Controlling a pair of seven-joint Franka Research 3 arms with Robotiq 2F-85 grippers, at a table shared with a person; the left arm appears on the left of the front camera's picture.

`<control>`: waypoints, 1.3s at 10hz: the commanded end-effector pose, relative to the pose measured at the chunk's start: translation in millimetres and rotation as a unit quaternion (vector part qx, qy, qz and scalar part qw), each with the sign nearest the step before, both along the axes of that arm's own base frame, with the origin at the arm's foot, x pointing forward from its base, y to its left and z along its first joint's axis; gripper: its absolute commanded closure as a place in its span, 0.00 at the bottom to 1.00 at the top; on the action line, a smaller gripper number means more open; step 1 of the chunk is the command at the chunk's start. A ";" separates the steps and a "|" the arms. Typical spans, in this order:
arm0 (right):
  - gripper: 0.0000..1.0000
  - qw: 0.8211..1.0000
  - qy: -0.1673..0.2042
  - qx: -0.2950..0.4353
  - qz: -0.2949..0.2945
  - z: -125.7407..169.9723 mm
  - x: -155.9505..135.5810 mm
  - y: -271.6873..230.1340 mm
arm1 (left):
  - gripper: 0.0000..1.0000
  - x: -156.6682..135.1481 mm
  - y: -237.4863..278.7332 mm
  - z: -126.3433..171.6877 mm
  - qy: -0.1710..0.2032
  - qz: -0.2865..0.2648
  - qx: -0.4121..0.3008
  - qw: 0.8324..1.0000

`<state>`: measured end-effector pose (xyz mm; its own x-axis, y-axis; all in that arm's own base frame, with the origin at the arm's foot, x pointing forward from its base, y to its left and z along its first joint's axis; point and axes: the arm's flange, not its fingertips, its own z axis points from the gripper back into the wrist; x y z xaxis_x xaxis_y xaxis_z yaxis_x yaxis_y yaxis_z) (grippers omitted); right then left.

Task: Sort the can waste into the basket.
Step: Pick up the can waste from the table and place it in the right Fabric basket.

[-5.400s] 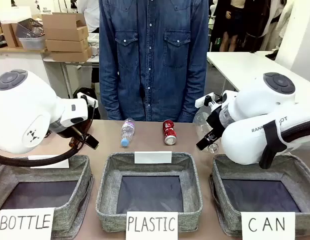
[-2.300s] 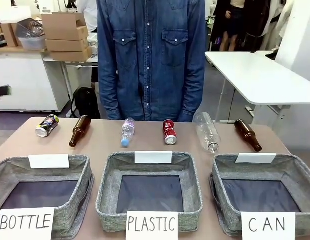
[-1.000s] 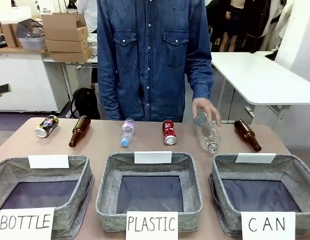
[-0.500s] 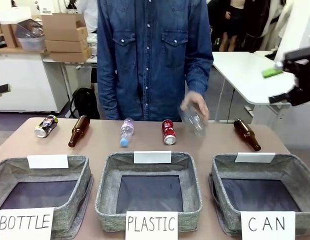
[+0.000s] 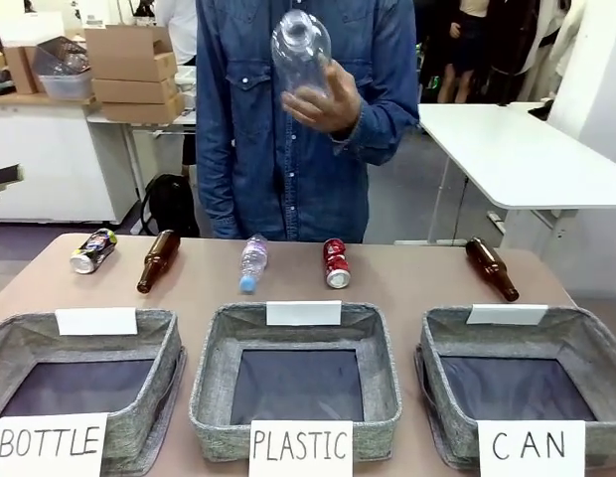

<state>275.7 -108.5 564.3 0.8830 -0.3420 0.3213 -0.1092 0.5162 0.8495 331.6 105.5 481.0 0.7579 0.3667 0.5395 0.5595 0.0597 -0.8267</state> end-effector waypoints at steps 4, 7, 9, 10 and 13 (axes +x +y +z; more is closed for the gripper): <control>0.00 0.999 -0.011 -0.012 0.046 -6.6 18.5 27.8 | 0.00 0.0 -0.7 1.0 -0.011 0.001 -0.009 1.000; 0.00 0.997 0.000 -0.027 0.069 -1.3 32.6 33.8 | 0.00 0.0 -0.7 1.0 -0.011 0.001 -0.009 1.000; 0.00 0.999 -0.011 -0.025 0.030 -1.3 14.7 18.1 | 0.00 0.0 -0.7 1.0 -0.011 0.001 -0.009 1.000; 0.00 0.999 -0.013 -0.026 0.026 -2.5 12.4 18.4 | 0.00 0.0 -0.7 1.0 -0.011 0.001 -0.009 1.000; 0.00 0.997 -0.012 -0.041 0.059 -1.4 29.6 39.6 | 0.00 0.0 -0.7 1.0 -0.011 0.001 -0.009 1.000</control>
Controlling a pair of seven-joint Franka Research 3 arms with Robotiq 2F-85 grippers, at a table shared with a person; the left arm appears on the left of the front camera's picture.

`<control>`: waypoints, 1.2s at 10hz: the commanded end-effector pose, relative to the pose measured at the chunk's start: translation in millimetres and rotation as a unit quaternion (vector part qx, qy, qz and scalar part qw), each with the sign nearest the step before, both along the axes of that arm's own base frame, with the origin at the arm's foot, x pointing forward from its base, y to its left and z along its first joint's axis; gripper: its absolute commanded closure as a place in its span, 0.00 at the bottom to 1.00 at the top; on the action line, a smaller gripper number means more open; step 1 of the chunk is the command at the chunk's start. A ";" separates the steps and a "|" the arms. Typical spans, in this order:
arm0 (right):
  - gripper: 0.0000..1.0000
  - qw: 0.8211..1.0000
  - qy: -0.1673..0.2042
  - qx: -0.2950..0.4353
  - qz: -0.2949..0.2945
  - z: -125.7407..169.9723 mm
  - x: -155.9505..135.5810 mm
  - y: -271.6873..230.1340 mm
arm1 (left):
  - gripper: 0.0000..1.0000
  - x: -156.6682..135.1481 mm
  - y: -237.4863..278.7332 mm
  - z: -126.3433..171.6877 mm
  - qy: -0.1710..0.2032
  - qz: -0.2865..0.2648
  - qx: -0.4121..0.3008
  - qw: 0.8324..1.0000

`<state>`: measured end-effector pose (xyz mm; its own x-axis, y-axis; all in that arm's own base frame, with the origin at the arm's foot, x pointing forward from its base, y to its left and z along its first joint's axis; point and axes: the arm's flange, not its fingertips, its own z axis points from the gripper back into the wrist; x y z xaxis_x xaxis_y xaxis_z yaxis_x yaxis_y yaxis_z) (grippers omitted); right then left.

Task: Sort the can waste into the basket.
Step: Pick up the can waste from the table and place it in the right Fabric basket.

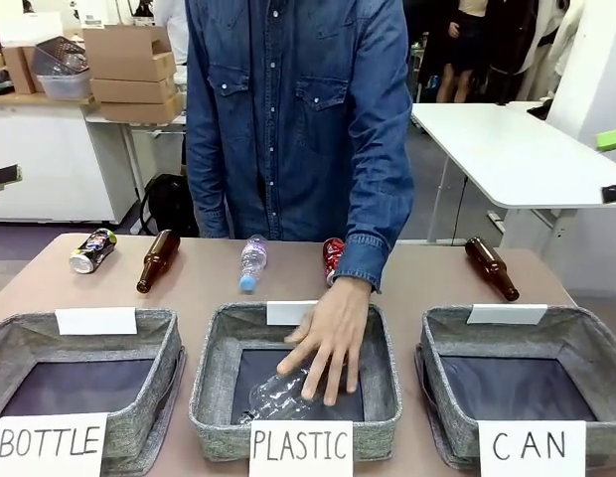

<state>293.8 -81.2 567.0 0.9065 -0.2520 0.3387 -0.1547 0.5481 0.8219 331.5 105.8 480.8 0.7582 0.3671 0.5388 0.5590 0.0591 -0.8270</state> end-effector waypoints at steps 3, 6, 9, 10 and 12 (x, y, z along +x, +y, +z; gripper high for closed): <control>0.00 1.000 -0.015 -0.027 0.005 1.7 4.9 3.5 | 0.00 0.1 -1.0 1.3 -0.012 0.001 -0.009 1.000; 0.00 0.998 -0.016 -0.052 0.023 -3.1 26.0 37.1 | 0.00 0.1 -1.0 1.3 -0.012 0.001 -0.009 1.000; 0.00 0.986 -0.002 -0.166 0.013 -30.8 104.6 131.9 | 0.00 0.1 -1.0 1.3 -0.012 0.001 -0.009 1.000; 0.00 0.980 -0.008 -0.197 0.025 -46.2 129.4 164.7 | 0.00 0.1 -1.0 1.3 -0.012 0.001 -0.009 1.000; 0.00 0.974 -0.003 -0.222 0.045 -77.9 175.1 221.8 | 0.00 0.1 -1.0 1.3 -0.012 0.001 -0.009 1.000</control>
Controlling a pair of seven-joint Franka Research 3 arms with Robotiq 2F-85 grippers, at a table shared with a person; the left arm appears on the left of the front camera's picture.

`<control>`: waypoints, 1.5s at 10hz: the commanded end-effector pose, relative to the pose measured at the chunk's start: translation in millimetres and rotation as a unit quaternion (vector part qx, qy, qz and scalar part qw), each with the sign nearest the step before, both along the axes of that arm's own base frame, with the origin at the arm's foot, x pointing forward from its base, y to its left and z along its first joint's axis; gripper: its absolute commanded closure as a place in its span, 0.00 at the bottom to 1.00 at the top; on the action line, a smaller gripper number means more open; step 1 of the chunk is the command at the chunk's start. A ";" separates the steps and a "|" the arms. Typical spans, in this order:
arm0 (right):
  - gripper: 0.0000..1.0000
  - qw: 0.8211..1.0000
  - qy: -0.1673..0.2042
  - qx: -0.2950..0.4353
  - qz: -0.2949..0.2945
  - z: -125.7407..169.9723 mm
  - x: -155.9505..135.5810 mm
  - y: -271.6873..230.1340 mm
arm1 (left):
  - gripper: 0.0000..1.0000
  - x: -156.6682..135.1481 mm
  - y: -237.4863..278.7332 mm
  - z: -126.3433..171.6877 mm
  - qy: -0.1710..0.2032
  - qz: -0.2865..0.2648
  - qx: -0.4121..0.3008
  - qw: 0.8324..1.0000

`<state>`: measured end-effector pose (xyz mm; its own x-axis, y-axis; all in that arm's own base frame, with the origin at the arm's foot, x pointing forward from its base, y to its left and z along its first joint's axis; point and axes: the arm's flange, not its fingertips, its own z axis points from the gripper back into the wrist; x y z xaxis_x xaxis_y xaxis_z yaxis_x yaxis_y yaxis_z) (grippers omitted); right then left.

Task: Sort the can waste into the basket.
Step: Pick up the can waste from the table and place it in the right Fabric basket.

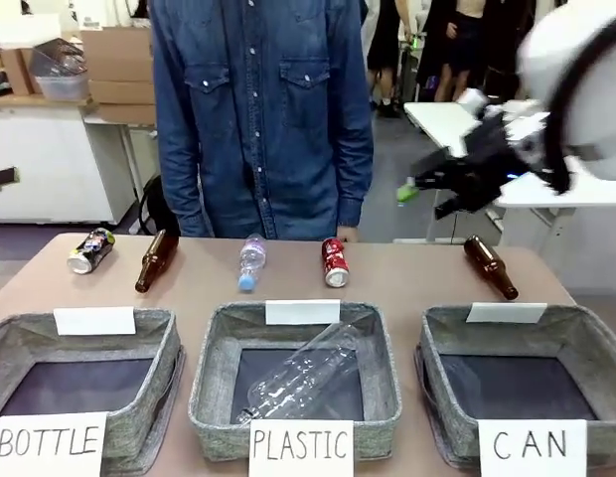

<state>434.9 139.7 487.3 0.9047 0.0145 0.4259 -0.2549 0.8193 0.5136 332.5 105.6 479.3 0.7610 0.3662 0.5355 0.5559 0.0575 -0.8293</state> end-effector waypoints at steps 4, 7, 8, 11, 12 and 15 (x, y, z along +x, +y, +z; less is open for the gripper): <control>0.00 1.000 0.009 -0.009 0.000 -17.8 25.3 21.8 | 0.00 -0.9 -0.9 2.7 -0.014 0.002 -0.008 1.000; 0.00 0.996 0.041 -0.082 -0.007 -44.6 71.4 60.9 | 0.00 -0.9 -0.9 2.7 -0.014 0.002 -0.008 1.000; 0.00 0.991 0.049 -0.116 -0.036 -60.4 99.8 88.2 | 0.00 -0.9 -0.9 2.7 -0.014 0.002 -0.008 1.000; 0.00 0.982 0.077 -0.170 -0.032 -98.3 136.1 130.8 | 0.00 -0.9 -0.9 2.7 -0.014 0.002 -0.008 1.000; 0.00 0.978 0.094 -0.184 -0.032 -115.3 143.7 142.0 | 0.00 -0.9 -0.9 2.7 -0.014 0.002 -0.008 1.000; 0.00 0.972 0.121 -0.203 -0.009 -149.9 152.1 162.4 | 0.00 -0.9 -0.9 2.7 -0.014 0.002 -0.008 1.000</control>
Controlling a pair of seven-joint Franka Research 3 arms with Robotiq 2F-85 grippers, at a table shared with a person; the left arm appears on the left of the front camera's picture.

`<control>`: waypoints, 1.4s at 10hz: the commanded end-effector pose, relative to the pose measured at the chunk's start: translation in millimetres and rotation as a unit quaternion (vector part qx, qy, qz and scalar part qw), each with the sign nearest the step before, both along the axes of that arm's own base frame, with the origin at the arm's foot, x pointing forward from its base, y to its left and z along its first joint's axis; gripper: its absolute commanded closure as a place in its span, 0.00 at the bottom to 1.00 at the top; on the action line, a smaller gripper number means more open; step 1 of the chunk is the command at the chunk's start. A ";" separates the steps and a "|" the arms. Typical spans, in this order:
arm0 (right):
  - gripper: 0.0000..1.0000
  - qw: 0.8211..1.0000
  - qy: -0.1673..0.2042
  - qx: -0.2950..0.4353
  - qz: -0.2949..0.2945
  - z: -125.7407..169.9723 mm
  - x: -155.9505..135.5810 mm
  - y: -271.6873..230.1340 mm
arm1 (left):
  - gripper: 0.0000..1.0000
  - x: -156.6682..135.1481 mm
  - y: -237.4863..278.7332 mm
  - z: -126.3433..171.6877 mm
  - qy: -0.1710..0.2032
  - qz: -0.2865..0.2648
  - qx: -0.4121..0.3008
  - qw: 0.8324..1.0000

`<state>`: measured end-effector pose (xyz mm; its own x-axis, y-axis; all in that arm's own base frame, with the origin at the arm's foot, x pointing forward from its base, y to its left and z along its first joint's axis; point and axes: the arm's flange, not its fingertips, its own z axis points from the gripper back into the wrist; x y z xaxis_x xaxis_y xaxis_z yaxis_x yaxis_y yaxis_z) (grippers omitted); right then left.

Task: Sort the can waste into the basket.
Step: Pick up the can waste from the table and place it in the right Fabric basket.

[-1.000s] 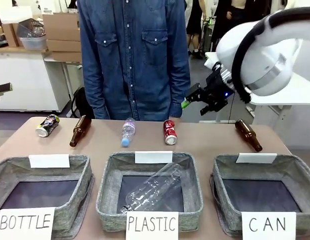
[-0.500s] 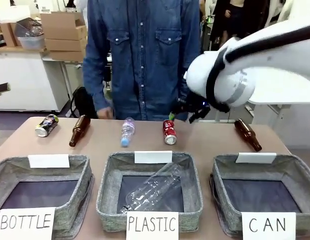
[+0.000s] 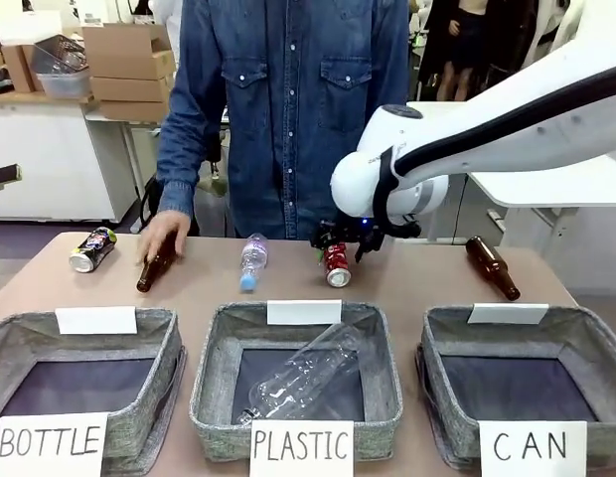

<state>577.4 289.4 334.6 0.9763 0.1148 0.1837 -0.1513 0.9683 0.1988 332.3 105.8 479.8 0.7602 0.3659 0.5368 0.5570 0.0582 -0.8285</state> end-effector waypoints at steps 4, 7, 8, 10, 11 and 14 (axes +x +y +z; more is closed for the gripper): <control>0.58 0.999 0.003 -0.041 -0.002 -21.3 16.7 17.4 | 0.00 -0.7 -1.0 2.2 -0.013 0.002 -0.009 1.000; 1.00 0.999 0.005 -0.046 -0.012 -28.5 14.5 13.4 | 0.00 -0.7 -1.0 2.2 -0.013 0.002 -0.009 1.000; 1.00 0.999 0.005 -0.050 -0.015 -30.2 14.3 11.8 | 0.00 -0.7 -1.0 2.2 -0.013 0.002 -0.009 1.000; 0.95 0.999 0.008 -0.047 -0.023 -31.9 15.2 5.2 | 0.00 -0.7 -1.0 2.2 -0.013 0.002 -0.009 1.000; 1.00 0.999 0.009 -0.043 -0.030 -31.7 15.7 0.8 | 0.00 -0.7 -1.0 2.2 -0.013 0.002 -0.009 1.000; 1.00 0.999 0.032 0.028 -0.016 -0.1 0.0 -62.6 | 0.00 -0.7 -1.0 2.2 -0.013 0.002 -0.009 1.000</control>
